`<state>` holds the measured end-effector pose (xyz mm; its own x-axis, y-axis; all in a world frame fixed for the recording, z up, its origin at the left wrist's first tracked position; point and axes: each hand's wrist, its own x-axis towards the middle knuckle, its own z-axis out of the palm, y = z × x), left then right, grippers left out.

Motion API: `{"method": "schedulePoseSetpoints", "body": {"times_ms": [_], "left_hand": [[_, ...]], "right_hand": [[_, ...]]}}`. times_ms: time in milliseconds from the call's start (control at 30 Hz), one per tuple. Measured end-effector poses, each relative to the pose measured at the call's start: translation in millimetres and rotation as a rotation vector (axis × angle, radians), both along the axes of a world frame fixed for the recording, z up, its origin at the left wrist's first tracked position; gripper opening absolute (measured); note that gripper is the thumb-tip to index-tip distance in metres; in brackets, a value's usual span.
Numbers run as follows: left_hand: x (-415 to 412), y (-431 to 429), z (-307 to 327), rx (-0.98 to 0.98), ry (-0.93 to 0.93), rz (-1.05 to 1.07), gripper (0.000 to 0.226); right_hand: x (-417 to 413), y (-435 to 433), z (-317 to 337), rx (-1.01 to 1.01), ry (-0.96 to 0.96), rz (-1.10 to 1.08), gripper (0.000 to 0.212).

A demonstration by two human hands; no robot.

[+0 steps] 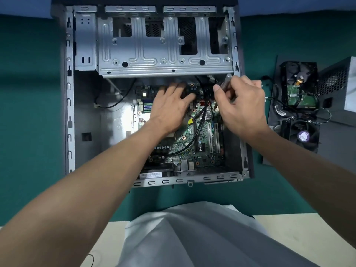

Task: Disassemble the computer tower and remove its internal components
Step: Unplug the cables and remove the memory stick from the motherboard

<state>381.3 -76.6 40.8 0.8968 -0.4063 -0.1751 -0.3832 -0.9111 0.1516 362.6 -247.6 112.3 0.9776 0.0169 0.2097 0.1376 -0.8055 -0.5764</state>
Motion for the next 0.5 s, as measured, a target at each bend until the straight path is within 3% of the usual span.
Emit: {"method": "schedulePoseSetpoints", "body": {"times_ms": [67, 133, 200, 333, 500], "left_hand": [[-18.3, -15.3, 2.6, -0.14, -0.016, 0.105, 0.05], [-32.3, -34.6, 6.0, -0.257, 0.202, 0.246, 0.067], [-36.3, -48.4, 4.6, -0.168, 0.339, 0.238, 0.079], [-30.1, -51.3, 3.9, -0.104, 0.234, 0.177, 0.058], [-29.9, -43.0, 0.4, -0.136, 0.247, 0.275, 0.031]], "right_hand": [[0.4, 0.8, 0.9, -0.004, -0.012, -0.008, 0.034], [0.4, 0.8, 1.3, -0.007, -0.024, -0.013, 0.033], [0.7, 0.3, 1.2, -0.007, -0.019, -0.007, 0.033], [0.7, 0.6, 0.3, -0.003, -0.052, -0.01, 0.035], [1.5, -0.9, -0.6, 0.062, -0.083, -0.014, 0.036]]}}
